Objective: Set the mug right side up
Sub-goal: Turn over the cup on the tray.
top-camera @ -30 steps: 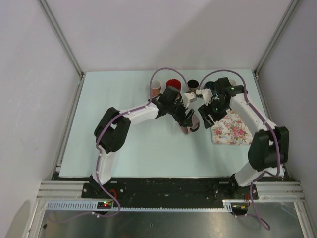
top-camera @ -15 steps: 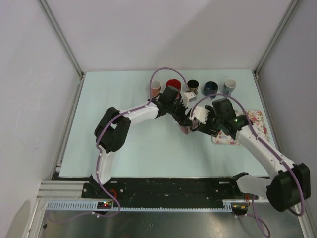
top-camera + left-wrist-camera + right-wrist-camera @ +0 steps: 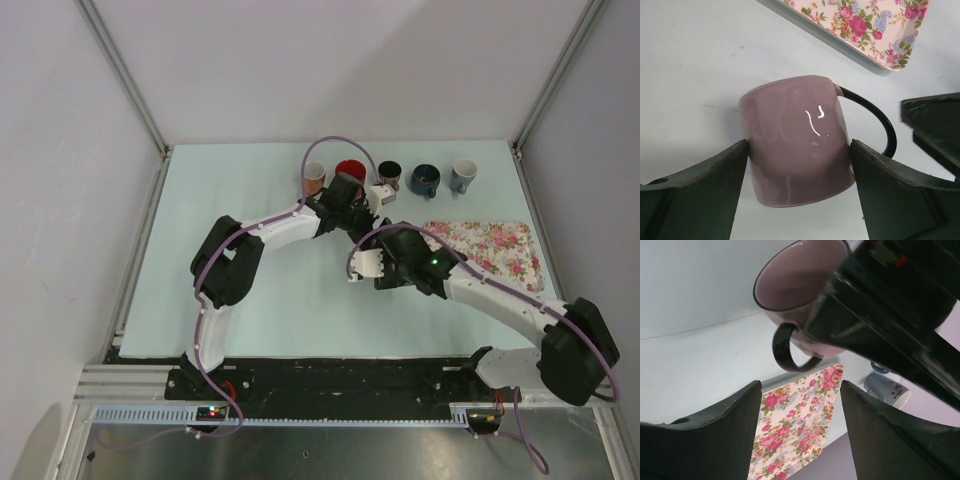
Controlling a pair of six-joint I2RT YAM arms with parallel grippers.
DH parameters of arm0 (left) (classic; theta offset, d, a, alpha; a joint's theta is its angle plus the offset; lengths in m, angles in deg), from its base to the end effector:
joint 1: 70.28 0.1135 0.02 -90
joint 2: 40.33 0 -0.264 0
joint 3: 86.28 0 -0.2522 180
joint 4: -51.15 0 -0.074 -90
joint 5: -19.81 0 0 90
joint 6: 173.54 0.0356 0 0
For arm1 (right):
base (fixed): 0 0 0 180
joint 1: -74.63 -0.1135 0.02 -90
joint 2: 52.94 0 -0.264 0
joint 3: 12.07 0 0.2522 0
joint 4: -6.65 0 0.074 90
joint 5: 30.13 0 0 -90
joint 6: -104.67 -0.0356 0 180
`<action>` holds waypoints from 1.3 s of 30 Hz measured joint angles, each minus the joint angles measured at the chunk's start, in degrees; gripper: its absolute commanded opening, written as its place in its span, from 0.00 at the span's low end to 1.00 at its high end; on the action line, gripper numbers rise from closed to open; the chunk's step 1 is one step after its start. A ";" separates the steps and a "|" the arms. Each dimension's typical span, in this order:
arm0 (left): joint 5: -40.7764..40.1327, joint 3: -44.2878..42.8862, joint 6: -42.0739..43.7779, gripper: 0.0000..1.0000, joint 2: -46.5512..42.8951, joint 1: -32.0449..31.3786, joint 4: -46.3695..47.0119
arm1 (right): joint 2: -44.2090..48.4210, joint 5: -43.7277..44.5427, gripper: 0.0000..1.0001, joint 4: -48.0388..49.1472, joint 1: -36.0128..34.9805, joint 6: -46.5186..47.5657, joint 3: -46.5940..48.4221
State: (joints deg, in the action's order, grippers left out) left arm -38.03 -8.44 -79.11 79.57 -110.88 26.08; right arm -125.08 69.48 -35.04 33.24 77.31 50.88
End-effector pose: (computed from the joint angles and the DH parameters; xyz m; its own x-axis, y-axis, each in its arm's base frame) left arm 0.3432 -0.3191 0.1947 -0.4490 0.4709 -0.7594 0.8847 0.3533 -0.3040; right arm 0.1966 0.1654 0.2399 0.2413 -0.9546 -0.1749 -0.7802 -0.0836 -0.6199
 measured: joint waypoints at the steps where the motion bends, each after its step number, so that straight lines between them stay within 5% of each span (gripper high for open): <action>1: 0.00 0.00 -0.02 0.85 0.00 0.02 0.00 | -1.22 1.09 0.67 0.39 -0.55 0.02 -0.04; 16: 0.52 -0.02 -0.59 0.85 0.09 0.35 -0.04 | -7.82 6.97 0.57 14.23 -2.08 2.14 -6.45; 25: 1.33 -0.24 -1.27 0.85 0.42 0.63 -0.04 | -10.58 9.60 0.30 20.48 -2.27 5.01 -7.52; 30: 1.25 -1.01 -1.42 0.85 0.48 0.90 0.81 | -10.80 11.61 0.04 21.94 -2.89 6.93 -7.52; 39: 1.25 -1.01 -1.53 0.93 0.55 1.20 0.44 | -10.97 12.22 0.00 21.99 -3.43 7.67 -7.52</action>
State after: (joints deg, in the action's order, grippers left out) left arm -36.78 -9.45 -80.64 80.11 -109.68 26.52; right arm -136.05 81.69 -13.05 29.81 84.98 43.36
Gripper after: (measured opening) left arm 0.879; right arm 0.220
